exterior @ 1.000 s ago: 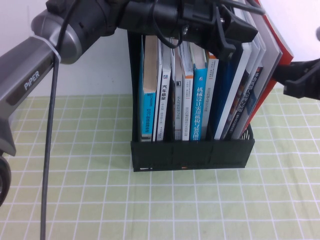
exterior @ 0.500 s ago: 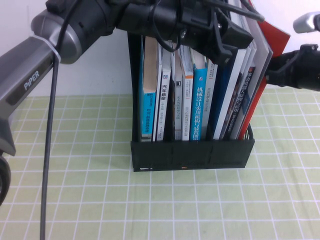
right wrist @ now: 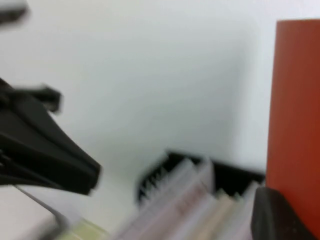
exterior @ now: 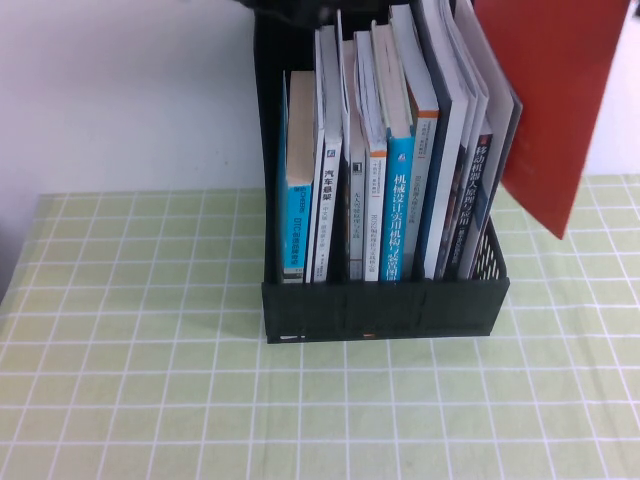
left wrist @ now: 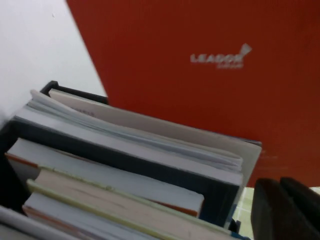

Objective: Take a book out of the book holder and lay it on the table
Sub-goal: Place the picked book on the book

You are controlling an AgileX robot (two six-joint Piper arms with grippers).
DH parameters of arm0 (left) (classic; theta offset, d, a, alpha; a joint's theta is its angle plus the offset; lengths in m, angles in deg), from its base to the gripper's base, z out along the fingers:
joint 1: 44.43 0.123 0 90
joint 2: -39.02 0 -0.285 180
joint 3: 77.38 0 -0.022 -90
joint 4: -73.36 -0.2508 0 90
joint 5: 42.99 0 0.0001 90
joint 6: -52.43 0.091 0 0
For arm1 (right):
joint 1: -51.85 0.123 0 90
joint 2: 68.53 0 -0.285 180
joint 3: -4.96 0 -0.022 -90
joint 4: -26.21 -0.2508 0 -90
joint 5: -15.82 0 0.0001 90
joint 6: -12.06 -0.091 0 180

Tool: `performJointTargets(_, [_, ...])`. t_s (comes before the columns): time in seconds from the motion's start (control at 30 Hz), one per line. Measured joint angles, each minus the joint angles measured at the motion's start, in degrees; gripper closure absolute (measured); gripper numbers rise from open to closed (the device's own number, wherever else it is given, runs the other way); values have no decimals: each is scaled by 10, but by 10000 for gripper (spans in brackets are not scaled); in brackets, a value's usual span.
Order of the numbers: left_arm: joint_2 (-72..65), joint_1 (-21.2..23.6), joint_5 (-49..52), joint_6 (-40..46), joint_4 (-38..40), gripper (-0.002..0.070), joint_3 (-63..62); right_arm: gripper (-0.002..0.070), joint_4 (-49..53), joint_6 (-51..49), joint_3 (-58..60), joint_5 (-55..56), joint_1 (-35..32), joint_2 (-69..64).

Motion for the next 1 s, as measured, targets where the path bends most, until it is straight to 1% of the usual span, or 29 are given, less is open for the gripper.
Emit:
performJointTargets(0.17, [49, 41, 54, -43, 0, 678, 0, 661, 3, -75, -7, -107, 0, 63])
performJointTargets(0.3, [105, 68, 67, -55, 0, 678, 29, 661, 47, -137, -10, -204, 0, 89])
performJointTargets(0.5, [214, 108, 41, -64, -12, 678, 159, 661, 133, -187, -33, -320, 0, 95])
performJointTargets(0.67, [311, 123, -9, -72, -38, 678, 310, 661, 195, -245, -76, -393, 2, 95])
performJointTargets(0.83, [397, 126, -73, -81, -66, 678, 435, 661, 297, -294, -105, -403, 22, 99])
performJointTargets(0.93, [445, 127, -94, -105, -83, 678, 490, 661, 391, -324, -106, -402, 55, 98])
performJointTargets(1.0, [469, 127, -99, -129, -103, 678, 517, 661, 462, -351, -106, -395, 92, 94])
